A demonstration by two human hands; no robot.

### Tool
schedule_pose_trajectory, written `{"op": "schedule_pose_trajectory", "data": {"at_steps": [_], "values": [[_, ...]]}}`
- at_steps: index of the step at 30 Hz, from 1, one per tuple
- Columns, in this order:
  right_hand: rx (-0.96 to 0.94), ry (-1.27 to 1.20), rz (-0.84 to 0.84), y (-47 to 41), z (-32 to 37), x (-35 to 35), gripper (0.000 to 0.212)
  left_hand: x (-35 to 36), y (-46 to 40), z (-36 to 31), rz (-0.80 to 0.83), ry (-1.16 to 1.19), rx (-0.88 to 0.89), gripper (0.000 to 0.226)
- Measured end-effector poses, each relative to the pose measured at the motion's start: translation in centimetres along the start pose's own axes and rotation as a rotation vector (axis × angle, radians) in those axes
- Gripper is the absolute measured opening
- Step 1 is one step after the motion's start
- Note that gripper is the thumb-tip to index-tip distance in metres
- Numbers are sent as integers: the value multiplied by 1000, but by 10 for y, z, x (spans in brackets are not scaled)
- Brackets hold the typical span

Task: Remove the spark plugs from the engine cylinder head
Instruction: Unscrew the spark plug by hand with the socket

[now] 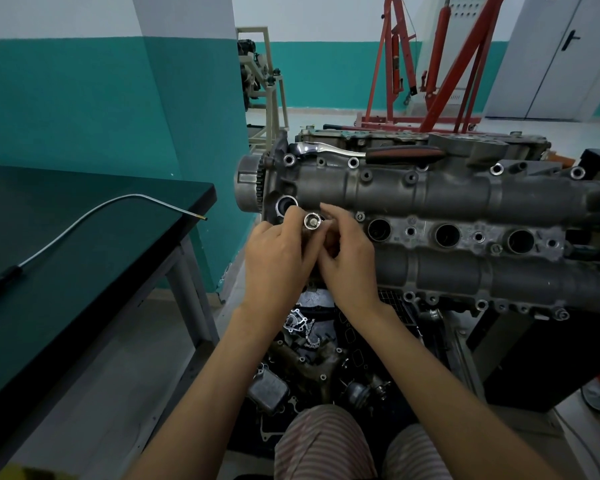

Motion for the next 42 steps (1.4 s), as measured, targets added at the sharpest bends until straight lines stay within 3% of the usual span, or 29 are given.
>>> {"op": "schedule_pose_trajectory", "data": {"at_steps": [3, 9, 15, 19, 24, 29, 32, 36, 42], "values": [[-4, -17, -2, 0, 1, -1, 15, 0, 2, 1, 13, 28, 16, 16], [-85, 19, 42, 0, 8, 0, 24, -1, 3, 2, 24, 40, 23, 7], [25, -8, 31, 0, 1, -1, 30, -2, 0, 0, 11, 19, 10, 33], [-13, -26, 17, 0, 2, -2, 14, 0, 2, 2, 43, 32, 31, 17], [-88, 3, 22, 0, 6, -1, 21, 2, 1, 3, 51, 16, 31, 6], [-21, -19, 26, 1, 1, 0, 28, 1, 0, 0, -17, -8, -46, 27], [36, -43, 10, 0, -2, 0, 15, 1, 0, -1, -26, -10, -29, 31], [-23, -46, 15, 0, 0, 0, 11, -1, 2, 0, 11, 47, 28, 18], [-94, 7, 11, 0, 5, 0, 27, -2, 2, 3, 23, 29, -7, 6]]}}
Point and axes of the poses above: each hand's wrist, its own y-axis away from the middle knuckle, its own x-axis out of the palm, z = x × y, the point moved 6 cm from there along -y, towards the middle knuckle, and after that the axes turned 2 degrees about -z, right-handed, at the moved point
